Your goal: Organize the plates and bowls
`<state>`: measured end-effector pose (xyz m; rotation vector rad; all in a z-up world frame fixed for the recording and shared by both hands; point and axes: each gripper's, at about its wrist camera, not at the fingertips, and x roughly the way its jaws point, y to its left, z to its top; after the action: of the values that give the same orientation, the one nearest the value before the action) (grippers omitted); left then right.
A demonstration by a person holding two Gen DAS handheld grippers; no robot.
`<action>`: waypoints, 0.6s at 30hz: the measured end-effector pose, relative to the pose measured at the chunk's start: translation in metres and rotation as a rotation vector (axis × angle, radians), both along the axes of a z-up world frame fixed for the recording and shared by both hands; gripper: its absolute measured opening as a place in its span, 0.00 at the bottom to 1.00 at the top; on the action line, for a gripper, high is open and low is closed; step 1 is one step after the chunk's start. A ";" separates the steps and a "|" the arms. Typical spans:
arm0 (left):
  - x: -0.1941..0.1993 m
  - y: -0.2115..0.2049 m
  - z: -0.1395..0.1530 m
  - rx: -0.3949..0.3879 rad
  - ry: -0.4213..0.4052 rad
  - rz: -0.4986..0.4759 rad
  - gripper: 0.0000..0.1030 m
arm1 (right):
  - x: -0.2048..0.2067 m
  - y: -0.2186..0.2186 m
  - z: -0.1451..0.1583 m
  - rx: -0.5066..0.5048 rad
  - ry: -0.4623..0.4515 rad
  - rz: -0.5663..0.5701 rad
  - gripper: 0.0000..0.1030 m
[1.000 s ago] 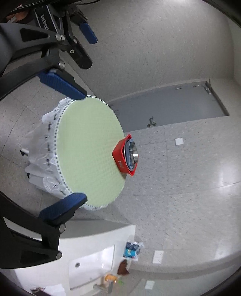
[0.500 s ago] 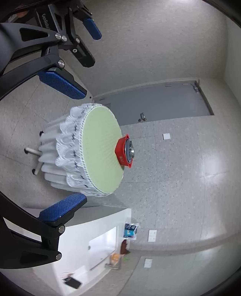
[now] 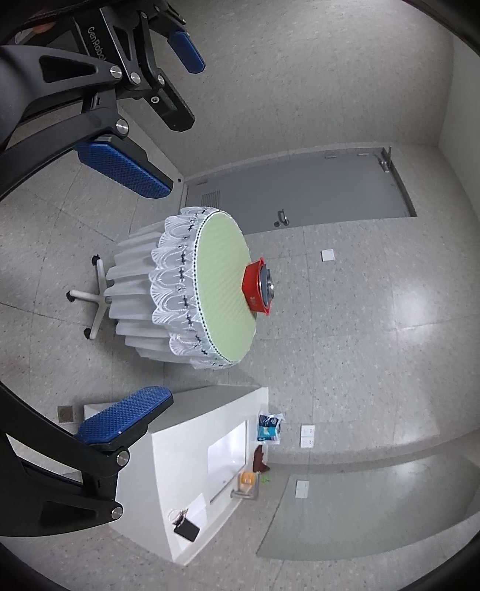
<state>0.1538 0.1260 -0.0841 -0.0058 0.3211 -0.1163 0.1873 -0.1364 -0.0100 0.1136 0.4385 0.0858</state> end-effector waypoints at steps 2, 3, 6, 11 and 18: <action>-0.012 0.002 0.002 -0.002 -0.011 0.001 0.99 | -0.013 0.000 0.000 -0.002 -0.007 -0.004 1.00; -0.016 0.003 0.002 -0.002 -0.019 0.002 0.99 | -0.018 0.001 0.001 -0.006 -0.008 -0.006 1.00; -0.035 0.005 0.001 0.005 -0.041 0.007 0.99 | -0.030 0.001 0.002 -0.019 -0.019 -0.011 1.00; -0.045 0.002 -0.002 0.009 -0.039 -0.003 0.99 | -0.046 -0.001 0.001 -0.015 -0.020 -0.017 1.00; -0.051 -0.002 0.001 0.006 -0.051 -0.016 0.99 | -0.058 -0.006 0.005 -0.015 -0.027 -0.025 1.00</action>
<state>0.1032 0.1235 -0.0836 0.0057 0.2708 -0.1312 0.1289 -0.1422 -0.0049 0.1031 0.4104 0.0592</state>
